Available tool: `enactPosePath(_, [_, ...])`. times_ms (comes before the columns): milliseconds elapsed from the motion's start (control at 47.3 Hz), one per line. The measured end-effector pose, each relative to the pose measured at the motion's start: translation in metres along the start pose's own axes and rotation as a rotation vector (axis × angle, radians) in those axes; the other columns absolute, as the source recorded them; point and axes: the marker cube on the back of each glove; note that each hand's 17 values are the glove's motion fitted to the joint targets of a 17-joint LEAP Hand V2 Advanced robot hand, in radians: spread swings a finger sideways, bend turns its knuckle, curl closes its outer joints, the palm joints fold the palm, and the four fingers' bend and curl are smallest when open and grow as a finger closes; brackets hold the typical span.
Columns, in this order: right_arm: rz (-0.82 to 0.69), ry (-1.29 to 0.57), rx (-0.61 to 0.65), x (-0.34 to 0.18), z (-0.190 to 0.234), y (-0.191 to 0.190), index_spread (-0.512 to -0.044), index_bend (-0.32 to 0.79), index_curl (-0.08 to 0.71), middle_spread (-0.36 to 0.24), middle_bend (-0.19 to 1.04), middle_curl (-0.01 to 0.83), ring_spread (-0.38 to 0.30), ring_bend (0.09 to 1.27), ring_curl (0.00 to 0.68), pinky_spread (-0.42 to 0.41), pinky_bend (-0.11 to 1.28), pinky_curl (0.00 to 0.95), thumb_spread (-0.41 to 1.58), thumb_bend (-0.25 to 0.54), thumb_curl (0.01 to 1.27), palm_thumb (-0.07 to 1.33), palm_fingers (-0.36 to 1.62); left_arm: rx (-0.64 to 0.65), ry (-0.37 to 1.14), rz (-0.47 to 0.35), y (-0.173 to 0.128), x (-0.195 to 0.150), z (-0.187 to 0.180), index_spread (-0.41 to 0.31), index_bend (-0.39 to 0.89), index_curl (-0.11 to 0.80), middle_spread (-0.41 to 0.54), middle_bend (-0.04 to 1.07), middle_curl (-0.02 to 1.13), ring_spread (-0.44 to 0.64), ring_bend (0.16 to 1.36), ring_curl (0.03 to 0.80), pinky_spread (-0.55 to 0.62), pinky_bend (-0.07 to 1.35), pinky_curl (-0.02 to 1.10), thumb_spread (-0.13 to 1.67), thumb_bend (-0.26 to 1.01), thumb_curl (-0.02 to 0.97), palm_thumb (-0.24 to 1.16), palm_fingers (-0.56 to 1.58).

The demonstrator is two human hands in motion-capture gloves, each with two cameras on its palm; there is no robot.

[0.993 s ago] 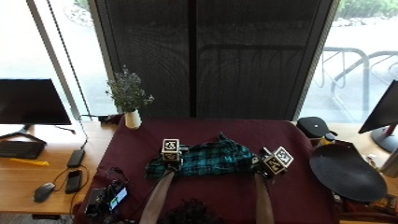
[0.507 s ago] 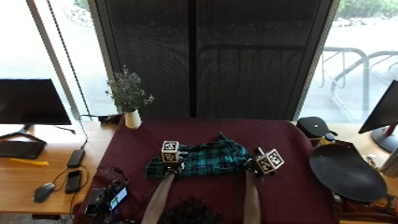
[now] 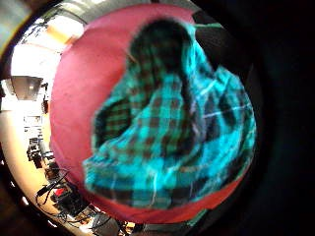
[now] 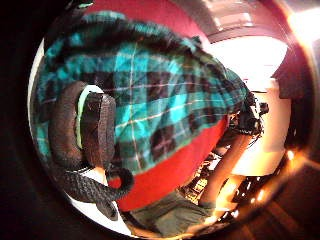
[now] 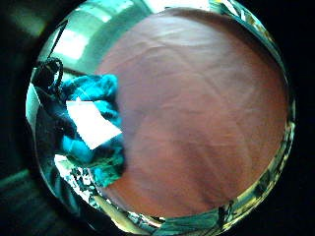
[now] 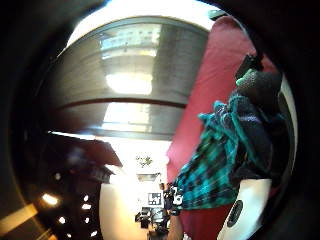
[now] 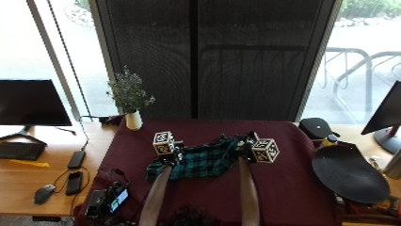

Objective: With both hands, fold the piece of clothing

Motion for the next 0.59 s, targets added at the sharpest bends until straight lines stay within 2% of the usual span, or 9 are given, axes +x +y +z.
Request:
enactPosePath(85, [-0.092, -0.012, -0.002, -0.032, 0.022, 0.01, -0.286, 0.11, 0.259, -0.164, 0.16, 0.345, -0.258, 0.59, 0.407, -0.337, 0.7, 0.357, 0.72, 0.053, 0.56, 1.05, 1.08, -0.009, -0.052, -0.065, 0.017, -0.006, -0.032, -0.095, 0.13, 0.36, -0.007, 0.21, 0.38, 0.2, 0.52, 0.337, 0.34, 0.4, 0.41, 1.43, 0.05, 0.213, 0.21, 0.39])
enactPosePath(148, [-0.125, 0.016, -0.058, -0.053, 0.046, 0.028, -0.291, 0.12, 0.264, -0.172, 0.15, 0.345, -0.262, 0.58, 0.406, -0.34, 0.7, 0.358, 0.67, 0.032, 0.57, 1.06, 1.09, 0.082, -0.123, -0.085, 0.019, -0.015, -0.056, -0.095, 0.13, 0.353, -0.014, 0.22, 0.39, 0.18, 0.53, 0.339, 0.34, 0.4, 0.41, 1.43, 0.05, 0.221, 0.24, 0.4])
enactPosePath(254, [-0.453, 0.0, -0.151, -0.09, 0.107, 0.06, -0.296, 0.13, 0.276, -0.197, 0.14, 0.341, -0.266, 0.56, 0.406, -0.339, 0.68, 0.357, 0.62, 0.001, 0.59, 1.08, 1.1, 0.158, -0.1, -0.072, 0.018, -0.029, -0.077, -0.098, 0.13, 0.346, -0.026, 0.23, 0.4, 0.16, 0.54, 0.342, 0.32, 0.38, 0.41, 1.43, 0.05, 0.227, 0.25, 0.42])
enactPosePath(296, [-0.529, 0.022, -0.19, -0.098, 0.135, 0.077, -0.297, 0.13, 0.278, -0.194, 0.15, 0.343, -0.267, 0.56, 0.407, -0.34, 0.67, 0.356, 0.6, -0.013, 0.6, 1.08, 1.1, 0.224, -0.099, -0.106, 0.011, -0.043, -0.079, -0.099, 0.13, 0.342, -0.032, 0.24, 0.41, 0.15, 0.54, 0.341, 0.31, 0.38, 0.41, 1.42, 0.05, 0.23, 0.27, 0.43])
enactPosePath(380, [-0.568, 0.095, -0.285, -0.099, 0.188, 0.109, -0.297, 0.13, 0.284, -0.195, 0.15, 0.344, -0.271, 0.55, 0.41, -0.341, 0.66, 0.357, 0.57, -0.021, 0.62, 1.09, 1.1, 0.286, -0.082, -0.182, 0.016, -0.067, -0.088, -0.1, 0.13, 0.34, -0.041, 0.24, 0.41, 0.14, 0.54, 0.342, 0.31, 0.37, 0.4, 1.43, 0.05, 0.236, 0.29, 0.44])
enactPosePath(507, [-0.493, 0.167, -0.428, -0.086, 0.24, 0.151, -0.299, 0.12, 0.289, -0.196, 0.15, 0.343, -0.272, 0.54, 0.413, -0.342, 0.66, 0.359, 0.53, -0.027, 0.64, 1.09, 1.11, 0.326, 0.005, -0.199, 0.005, -0.096, -0.077, -0.103, 0.14, 0.336, -0.047, 0.24, 0.42, 0.13, 0.53, 0.339, 0.3, 0.36, 0.4, 1.44, 0.07, 0.244, 0.33, 0.46])
enactPosePath(592, [-0.495, 0.229, -0.422, -0.071, 0.27, 0.161, -0.299, 0.1, 0.282, -0.193, 0.15, 0.345, -0.272, 0.55, 0.417, -0.343, 0.66, 0.362, 0.52, -0.026, 0.65, 1.09, 1.1, 0.337, 0.062, -0.215, 0.01, -0.103, -0.073, -0.109, 0.14, 0.335, -0.056, 0.24, 0.42, 0.12, 0.53, 0.339, 0.29, 0.35, 0.4, 1.46, 0.08, 0.25, 0.36, 0.48])
